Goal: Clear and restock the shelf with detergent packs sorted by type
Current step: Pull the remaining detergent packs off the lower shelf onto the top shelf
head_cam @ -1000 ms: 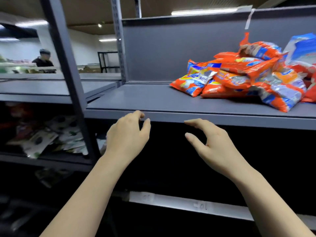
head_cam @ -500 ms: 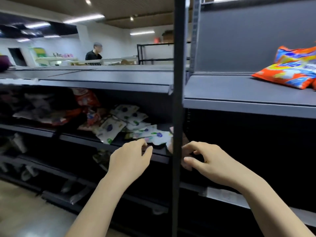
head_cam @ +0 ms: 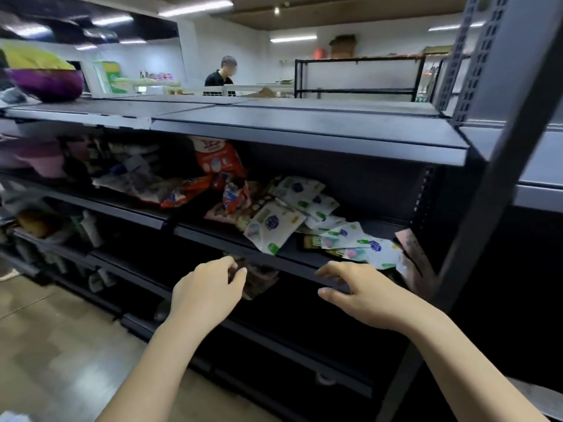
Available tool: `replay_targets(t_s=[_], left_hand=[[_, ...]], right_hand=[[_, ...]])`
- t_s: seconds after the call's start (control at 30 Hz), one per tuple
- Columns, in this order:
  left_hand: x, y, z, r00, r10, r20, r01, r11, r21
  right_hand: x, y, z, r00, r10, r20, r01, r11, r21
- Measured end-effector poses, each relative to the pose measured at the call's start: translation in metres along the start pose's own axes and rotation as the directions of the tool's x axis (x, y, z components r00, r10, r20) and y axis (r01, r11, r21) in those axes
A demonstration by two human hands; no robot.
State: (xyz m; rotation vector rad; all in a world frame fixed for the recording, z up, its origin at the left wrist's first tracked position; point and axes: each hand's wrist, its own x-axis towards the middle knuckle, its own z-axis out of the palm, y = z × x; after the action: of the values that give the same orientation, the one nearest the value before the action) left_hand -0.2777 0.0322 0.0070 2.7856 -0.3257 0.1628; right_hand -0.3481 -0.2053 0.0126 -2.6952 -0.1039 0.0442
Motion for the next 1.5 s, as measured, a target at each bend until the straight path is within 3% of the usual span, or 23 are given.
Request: replay_targets(t_s=[0.53, 0.7, 0.9, 1.03, 1.13, 1.27, 1.37, 1.43, 1.5], left_hand=[[0.189, -0.176, 0.011, 0.981, -0.189, -0.044, 0.188, 0.982, -0.011], [0.241, -0.209, 0.025, 0.983, -0.181, -0.017, 0.181, 0.983, -0.035], [0.313, -0.24, 0.047, 0.995, -0.096, 0.039, 0.1, 0.991, -0.085], [0.368, -0.258, 0.058, 0.996, 0.001, 0.088, 0.009, 0.994, -0.112], [0.405, -0.278, 0.073, 0.994, 0.101, 0.03, -0.095, 0.982, -0.165], [0.452, -0.297, 0.093, 0.969, 0.244, 0.041, -0.233, 0.955, -0.183], [0.48, -0.303, 0.1, 0.953, 0.281, 0.114, -0.264, 0.954, -0.14], [0.489, -0.304, 0.104, 0.948, 0.281, 0.149, -0.266, 0.957, -0.114], [0.49, -0.301, 0.105, 0.948, 0.256, 0.19, -0.254, 0.967, -0.036]], right_hand=[[0.249, -0.06, 0.039, 0.983, 0.058, 0.173, -0.078, 0.991, 0.109], [0.306, -0.064, 0.055, 0.977, 0.183, 0.105, -0.197, 0.97, 0.143], [0.377, -0.077, 0.089, 0.935, 0.352, -0.038, -0.318, 0.883, 0.346], [0.429, -0.09, 0.101, 0.871, 0.474, -0.128, -0.395, 0.831, 0.391], [0.463, -0.096, 0.108, 0.809, 0.565, -0.163, -0.412, 0.742, 0.529], [0.492, -0.094, 0.12, 0.623, 0.758, -0.195, -0.38, 0.511, 0.771], [0.513, -0.085, 0.135, 0.51, 0.817, -0.268, -0.302, 0.462, 0.834], [0.522, -0.091, 0.14, 0.473, 0.845, -0.251, -0.302, 0.423, 0.854], [0.529, -0.112, 0.137, 0.514, 0.847, -0.137, -0.261, 0.306, 0.916]])
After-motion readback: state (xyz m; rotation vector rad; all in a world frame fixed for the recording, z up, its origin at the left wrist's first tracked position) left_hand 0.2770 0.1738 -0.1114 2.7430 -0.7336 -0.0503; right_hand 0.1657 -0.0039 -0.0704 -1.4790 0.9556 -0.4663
